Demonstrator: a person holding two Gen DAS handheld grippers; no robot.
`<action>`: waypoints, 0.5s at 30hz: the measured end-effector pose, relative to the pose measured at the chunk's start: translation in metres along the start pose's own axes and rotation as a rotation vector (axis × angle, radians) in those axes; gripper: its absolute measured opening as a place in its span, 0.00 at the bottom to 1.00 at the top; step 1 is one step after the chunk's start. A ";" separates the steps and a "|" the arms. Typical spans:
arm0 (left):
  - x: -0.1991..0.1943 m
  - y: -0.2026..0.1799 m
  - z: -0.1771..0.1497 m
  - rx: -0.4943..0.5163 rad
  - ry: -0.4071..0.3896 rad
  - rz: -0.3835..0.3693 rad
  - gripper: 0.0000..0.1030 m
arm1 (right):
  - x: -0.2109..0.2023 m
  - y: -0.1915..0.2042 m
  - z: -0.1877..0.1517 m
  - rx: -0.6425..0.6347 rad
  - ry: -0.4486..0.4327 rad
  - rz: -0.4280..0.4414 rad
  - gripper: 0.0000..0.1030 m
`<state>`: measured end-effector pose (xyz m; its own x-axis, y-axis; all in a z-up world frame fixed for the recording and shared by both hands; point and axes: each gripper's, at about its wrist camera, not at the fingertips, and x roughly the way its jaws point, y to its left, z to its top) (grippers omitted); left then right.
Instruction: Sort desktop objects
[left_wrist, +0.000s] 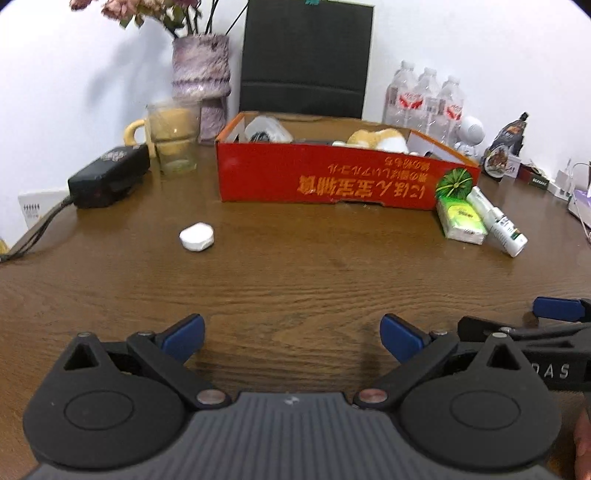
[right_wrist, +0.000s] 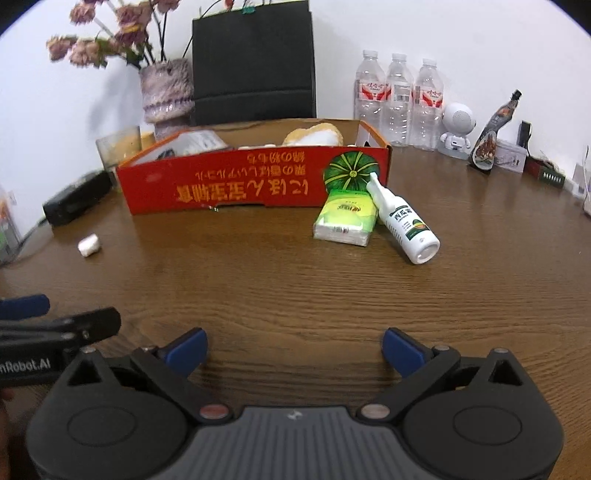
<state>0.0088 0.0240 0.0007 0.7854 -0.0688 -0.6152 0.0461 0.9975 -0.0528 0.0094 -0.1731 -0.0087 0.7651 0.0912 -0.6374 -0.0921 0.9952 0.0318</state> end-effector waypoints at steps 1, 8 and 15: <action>0.001 0.001 0.000 -0.005 0.007 -0.001 1.00 | 0.000 0.001 0.000 -0.006 0.002 -0.003 0.99; 0.002 -0.002 -0.001 0.016 0.021 0.011 1.00 | 0.001 0.000 0.000 0.000 0.008 -0.014 1.00; 0.003 -0.005 -0.001 0.034 0.028 0.019 1.00 | 0.001 -0.001 0.001 0.004 0.008 -0.020 1.00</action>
<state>0.0102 0.0187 -0.0016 0.7688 -0.0496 -0.6376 0.0523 0.9985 -0.0146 0.0108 -0.1738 -0.0091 0.7617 0.0708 -0.6440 -0.0741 0.9970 0.0221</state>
